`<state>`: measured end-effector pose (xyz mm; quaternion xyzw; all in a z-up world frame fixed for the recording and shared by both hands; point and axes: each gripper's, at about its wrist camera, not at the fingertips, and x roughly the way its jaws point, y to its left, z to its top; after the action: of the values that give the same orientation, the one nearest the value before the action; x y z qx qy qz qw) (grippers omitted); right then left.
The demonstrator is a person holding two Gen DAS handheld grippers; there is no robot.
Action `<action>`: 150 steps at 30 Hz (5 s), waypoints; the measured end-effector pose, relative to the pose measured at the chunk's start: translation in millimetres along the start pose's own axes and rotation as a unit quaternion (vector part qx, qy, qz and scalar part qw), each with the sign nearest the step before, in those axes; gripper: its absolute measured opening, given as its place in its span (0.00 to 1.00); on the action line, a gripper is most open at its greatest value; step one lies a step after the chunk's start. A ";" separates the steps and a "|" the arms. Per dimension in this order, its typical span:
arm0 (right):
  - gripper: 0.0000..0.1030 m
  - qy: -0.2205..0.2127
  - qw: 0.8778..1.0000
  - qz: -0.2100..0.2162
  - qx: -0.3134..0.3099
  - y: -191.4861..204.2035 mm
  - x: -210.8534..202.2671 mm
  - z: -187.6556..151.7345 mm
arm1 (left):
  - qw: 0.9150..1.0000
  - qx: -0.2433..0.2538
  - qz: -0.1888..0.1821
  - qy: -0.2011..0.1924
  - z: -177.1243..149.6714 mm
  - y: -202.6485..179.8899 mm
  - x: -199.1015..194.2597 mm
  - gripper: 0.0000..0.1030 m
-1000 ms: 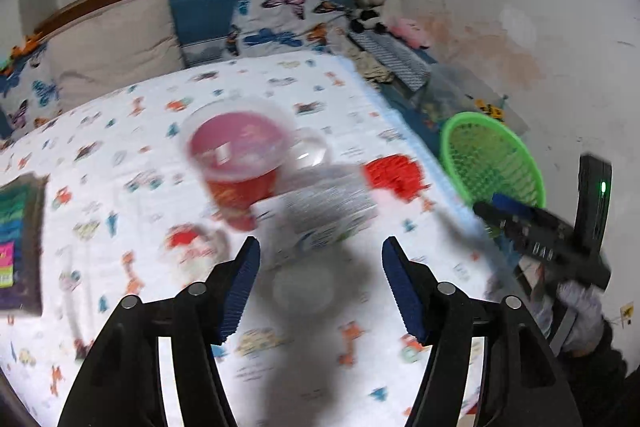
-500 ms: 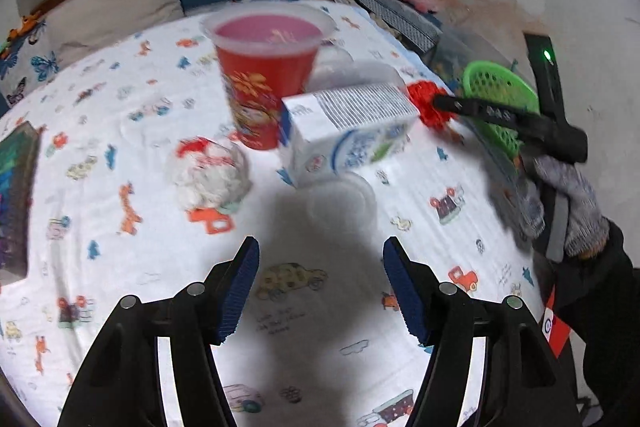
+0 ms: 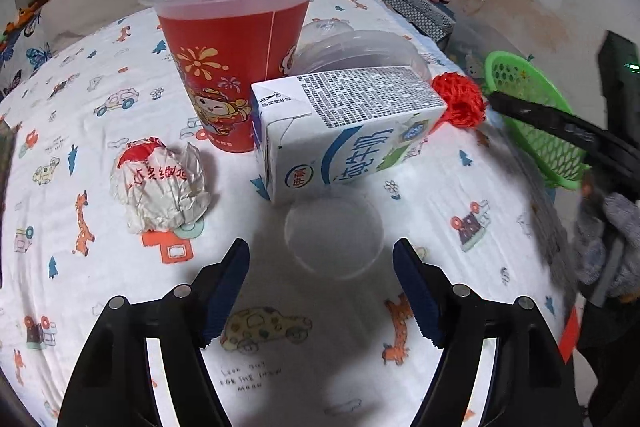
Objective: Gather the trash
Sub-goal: 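Grasp the red fluffy ball with the right tool while the left tool reaches toward the clear lid, then carry the red ball and clear round lid to the green basket and open both tools, then move both open tools back over the bed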
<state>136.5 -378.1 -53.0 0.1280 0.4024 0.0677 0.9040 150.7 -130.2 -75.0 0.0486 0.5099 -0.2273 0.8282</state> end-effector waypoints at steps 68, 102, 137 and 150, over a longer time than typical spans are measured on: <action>0.46 -0.041 0.975 -0.185 0.119 -180.6 -88.1 -26.6 | 0.982 0.155 -0.091 -0.054 81.4 -173.9 -27.3 0.55; 0.70 -0.118 0.957 -0.219 0.152 -209.6 -166.0 -49.3 | 0.966 0.229 -0.115 0.038 133.8 -337.4 100.7 0.55; 0.72 -0.101 0.991 -0.080 0.042 -63.0 -135.5 -47.2 | 0.986 0.087 -0.069 -0.121 72.8 -138.3 -70.4 0.88; 0.73 -0.073 0.997 -0.006 -0.039 27.1 -89.2 -15.1 | 0.991 -0.030 0.026 -0.129 48.4 5.1 -75.5 0.88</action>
<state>65.2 -369.6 8.3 0.0944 0.3331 0.0681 0.9357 164.2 -116.1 12.6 0.0077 0.4038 -0.1947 0.8939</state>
